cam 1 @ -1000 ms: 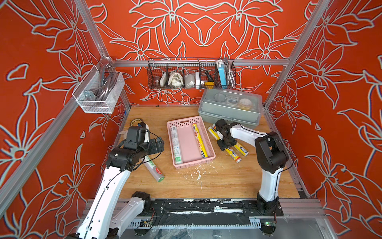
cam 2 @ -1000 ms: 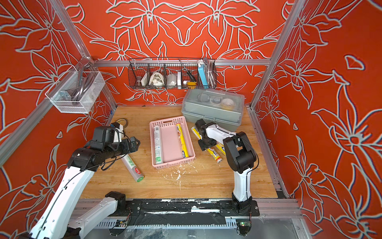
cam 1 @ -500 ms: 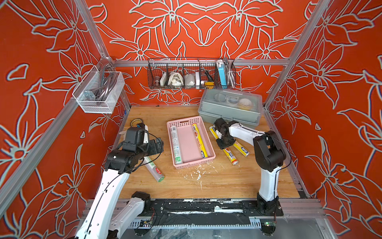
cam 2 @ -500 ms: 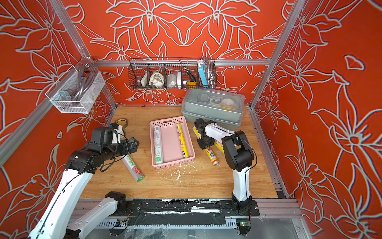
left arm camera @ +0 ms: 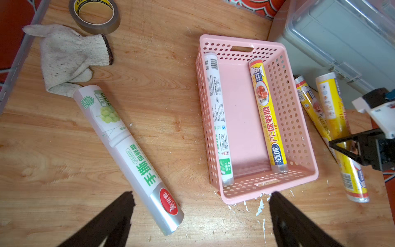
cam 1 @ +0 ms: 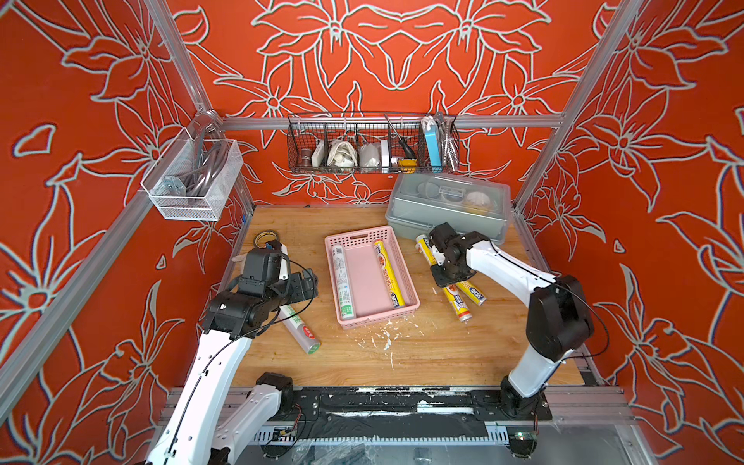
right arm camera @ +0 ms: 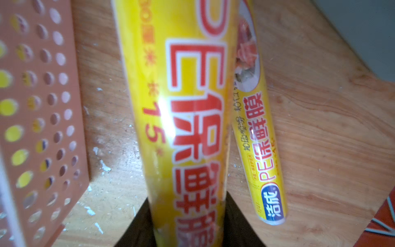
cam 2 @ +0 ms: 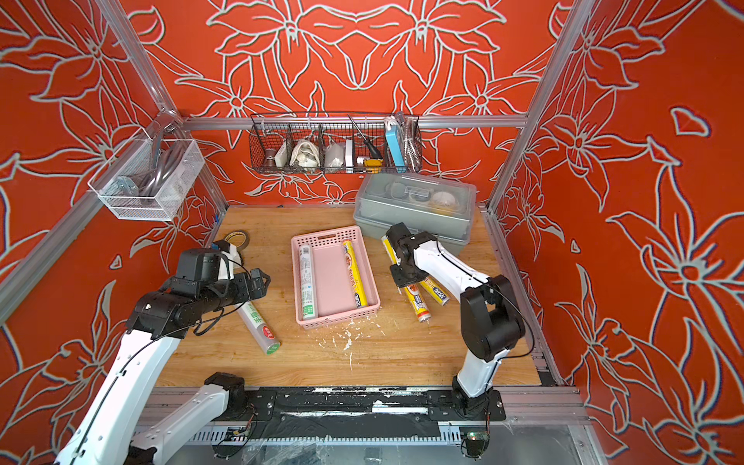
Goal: Put the plastic wrap into the basket
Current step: Pick up the plastic wrap from the center of the board, then place the plastic wrap in the basket.
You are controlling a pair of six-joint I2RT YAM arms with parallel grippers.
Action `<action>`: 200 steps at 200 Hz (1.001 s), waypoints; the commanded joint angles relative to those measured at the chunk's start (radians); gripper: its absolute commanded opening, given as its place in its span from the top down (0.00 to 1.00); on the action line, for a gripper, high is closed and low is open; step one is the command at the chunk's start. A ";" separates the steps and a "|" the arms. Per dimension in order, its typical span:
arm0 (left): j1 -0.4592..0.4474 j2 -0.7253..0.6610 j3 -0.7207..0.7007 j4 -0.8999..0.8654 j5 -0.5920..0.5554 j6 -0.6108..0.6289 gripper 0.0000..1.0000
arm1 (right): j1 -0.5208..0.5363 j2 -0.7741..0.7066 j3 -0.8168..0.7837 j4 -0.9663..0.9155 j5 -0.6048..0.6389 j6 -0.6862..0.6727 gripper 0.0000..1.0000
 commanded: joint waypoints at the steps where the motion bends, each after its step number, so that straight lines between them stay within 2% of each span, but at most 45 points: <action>1: 0.006 -0.016 0.003 -0.013 0.004 0.009 0.01 | -0.002 -0.036 0.051 -0.059 0.003 0.022 0.61; 30: 0.006 -0.034 0.005 -0.016 -0.005 0.006 0.02 | 0.010 -0.016 0.159 -0.123 -0.054 0.074 0.61; 106: 0.006 -0.076 -0.005 -0.011 0.020 -0.003 0.02 | 0.165 0.136 0.392 -0.078 -0.192 0.227 0.61; 200: 0.006 -0.091 -0.022 -0.016 0.027 -0.006 0.02 | 0.250 0.291 0.480 0.034 -0.308 0.419 0.63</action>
